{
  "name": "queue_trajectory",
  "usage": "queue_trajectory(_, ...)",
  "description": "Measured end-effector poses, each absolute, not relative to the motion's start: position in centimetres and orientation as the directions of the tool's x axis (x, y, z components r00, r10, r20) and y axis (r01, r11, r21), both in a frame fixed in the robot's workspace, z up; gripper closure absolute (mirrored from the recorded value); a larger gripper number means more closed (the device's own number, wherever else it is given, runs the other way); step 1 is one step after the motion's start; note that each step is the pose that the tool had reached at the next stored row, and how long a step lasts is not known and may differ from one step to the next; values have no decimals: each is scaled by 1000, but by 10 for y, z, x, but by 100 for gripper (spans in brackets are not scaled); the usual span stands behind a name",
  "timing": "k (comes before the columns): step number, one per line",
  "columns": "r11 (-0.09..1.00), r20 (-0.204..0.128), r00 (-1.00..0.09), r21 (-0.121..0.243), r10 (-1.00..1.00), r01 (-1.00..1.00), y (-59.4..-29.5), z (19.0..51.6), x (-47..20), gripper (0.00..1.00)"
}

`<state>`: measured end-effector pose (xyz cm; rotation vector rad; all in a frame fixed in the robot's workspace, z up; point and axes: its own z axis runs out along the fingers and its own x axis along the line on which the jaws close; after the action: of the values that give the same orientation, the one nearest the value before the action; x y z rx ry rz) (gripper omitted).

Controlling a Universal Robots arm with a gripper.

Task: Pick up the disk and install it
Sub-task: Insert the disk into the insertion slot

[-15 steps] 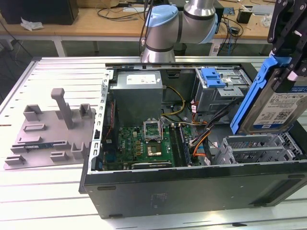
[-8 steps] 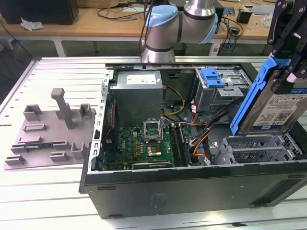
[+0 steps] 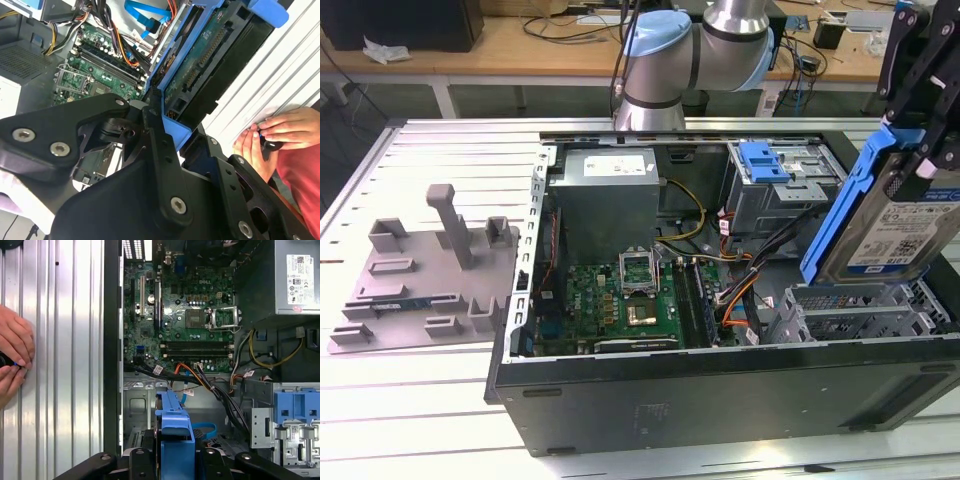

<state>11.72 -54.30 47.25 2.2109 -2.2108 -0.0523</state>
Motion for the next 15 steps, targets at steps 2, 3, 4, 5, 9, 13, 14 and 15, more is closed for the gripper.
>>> queue_trajectory(2, 0, -13, 0, 34, -1000, -999, -543, 472, 117, 63)
queue_trajectory(3, 0, -13, 0, 34, -1000, -999, -543, 471, 117, 63)
queue_trajectory(4, 0, -13, 0, 34, -1000, -999, -543, 471, 117, 63)
queue_trajectory(5, 0, -13, 0, 34, -1000, -999, -543, 471, 117, 63)
queue_trajectory(9, -1, -13, 1, 34, -1000, -999, -543, 469, 117, 63)
queue_trajectory(13, -1, -13, 1, 34, -1000, -999, -543, 468, 117, 63)
queue_trajectory(14, -1, -13, 1, 34, -1000, -999, -543, 468, 117, 63)
queue_trajectory(15, -1, -13, 1, 34, -1000, -999, -543, 468, 117, 63)
